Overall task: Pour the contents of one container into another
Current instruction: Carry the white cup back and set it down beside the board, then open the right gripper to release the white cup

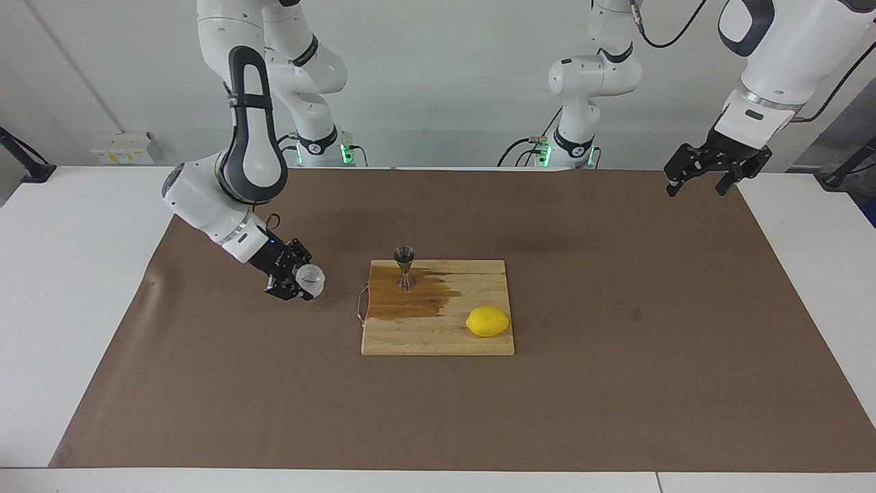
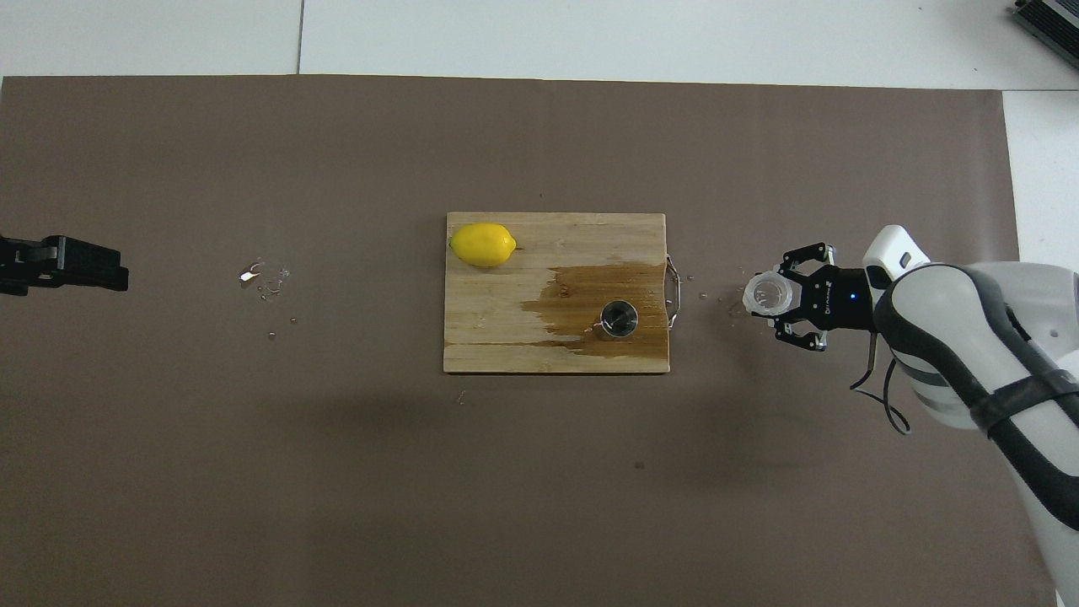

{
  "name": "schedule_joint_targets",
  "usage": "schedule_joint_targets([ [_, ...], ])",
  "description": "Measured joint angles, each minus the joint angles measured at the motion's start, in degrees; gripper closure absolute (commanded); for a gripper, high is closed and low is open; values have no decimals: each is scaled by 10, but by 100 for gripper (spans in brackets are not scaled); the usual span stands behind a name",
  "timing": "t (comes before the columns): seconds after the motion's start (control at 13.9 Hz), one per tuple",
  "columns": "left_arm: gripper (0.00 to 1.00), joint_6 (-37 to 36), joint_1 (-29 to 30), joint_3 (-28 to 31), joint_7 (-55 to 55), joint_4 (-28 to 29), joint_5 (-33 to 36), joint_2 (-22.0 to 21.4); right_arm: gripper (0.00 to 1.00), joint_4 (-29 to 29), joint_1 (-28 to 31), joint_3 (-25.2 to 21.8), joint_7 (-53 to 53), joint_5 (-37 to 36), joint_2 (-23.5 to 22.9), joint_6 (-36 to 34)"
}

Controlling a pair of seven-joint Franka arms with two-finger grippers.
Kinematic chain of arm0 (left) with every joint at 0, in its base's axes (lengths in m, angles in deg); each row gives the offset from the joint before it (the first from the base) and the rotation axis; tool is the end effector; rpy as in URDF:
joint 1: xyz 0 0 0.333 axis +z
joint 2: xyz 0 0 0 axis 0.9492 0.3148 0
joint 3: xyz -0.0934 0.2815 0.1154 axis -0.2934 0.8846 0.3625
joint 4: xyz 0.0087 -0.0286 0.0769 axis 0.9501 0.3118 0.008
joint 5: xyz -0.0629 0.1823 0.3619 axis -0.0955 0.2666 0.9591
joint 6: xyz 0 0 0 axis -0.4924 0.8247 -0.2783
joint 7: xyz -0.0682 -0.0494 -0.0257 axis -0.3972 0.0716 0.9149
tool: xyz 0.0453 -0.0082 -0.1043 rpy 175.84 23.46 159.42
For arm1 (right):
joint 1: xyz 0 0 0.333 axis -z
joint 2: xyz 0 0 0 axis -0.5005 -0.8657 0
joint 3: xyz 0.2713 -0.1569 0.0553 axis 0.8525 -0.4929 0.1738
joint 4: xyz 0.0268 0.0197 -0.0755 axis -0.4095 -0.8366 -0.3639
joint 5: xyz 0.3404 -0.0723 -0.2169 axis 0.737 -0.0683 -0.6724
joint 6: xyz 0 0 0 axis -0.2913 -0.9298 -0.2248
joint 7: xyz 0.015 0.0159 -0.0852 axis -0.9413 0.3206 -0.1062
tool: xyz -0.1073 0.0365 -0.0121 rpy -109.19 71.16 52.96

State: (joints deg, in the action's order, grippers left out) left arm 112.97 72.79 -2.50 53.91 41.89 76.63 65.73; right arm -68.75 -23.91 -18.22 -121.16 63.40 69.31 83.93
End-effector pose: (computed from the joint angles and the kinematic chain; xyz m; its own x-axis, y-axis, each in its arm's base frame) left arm 0.5585 -0.0210 0.6169 0.9997 -0.0173 0.0161 -0.0176 -0.9997 0.0162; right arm 0.5657 -0.0097 0.2846 0.0233 0.8146 0.5796 0.9833 -0.1234 0.1340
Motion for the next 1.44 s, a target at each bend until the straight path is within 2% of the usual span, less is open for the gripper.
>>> schedule_joint_targets([
  [0.29, 0, 0, 0, 0, 0, 0, 0, 0, 75, -6, 22, 0, -79, 46, -28, 0],
  [0.36, 0, 0, 0, 0, 0, 0, 0, 0, 69, -7, 28, 0, -100, 62, -38, 0],
  [0.43, 0, 0, 0, 0, 0, 0, 0, 0, 18, -7, 31, 0, -120, 77, -47, 0],
  [0.5, 0, 0, 0, 0, 0, 0, 0, 0, 0, -6, 34, 0, -127, 87, -50, -4],
  [0.79, 0, 0, 0, 0, 0, 0, 0, 0, 0, 0, 30, 4, -123, 89, -46, 1],
  [0.93, 0, 0, 0, 0, 0, 0, 0, 0, 0, 3, 27, 4, -84, 69, -29, 1],
  [1.44, 0, 0, 0, 0, 0, 0, 0, 0, 0, 4, 24, 5, 240, -140, 40, -11],
])
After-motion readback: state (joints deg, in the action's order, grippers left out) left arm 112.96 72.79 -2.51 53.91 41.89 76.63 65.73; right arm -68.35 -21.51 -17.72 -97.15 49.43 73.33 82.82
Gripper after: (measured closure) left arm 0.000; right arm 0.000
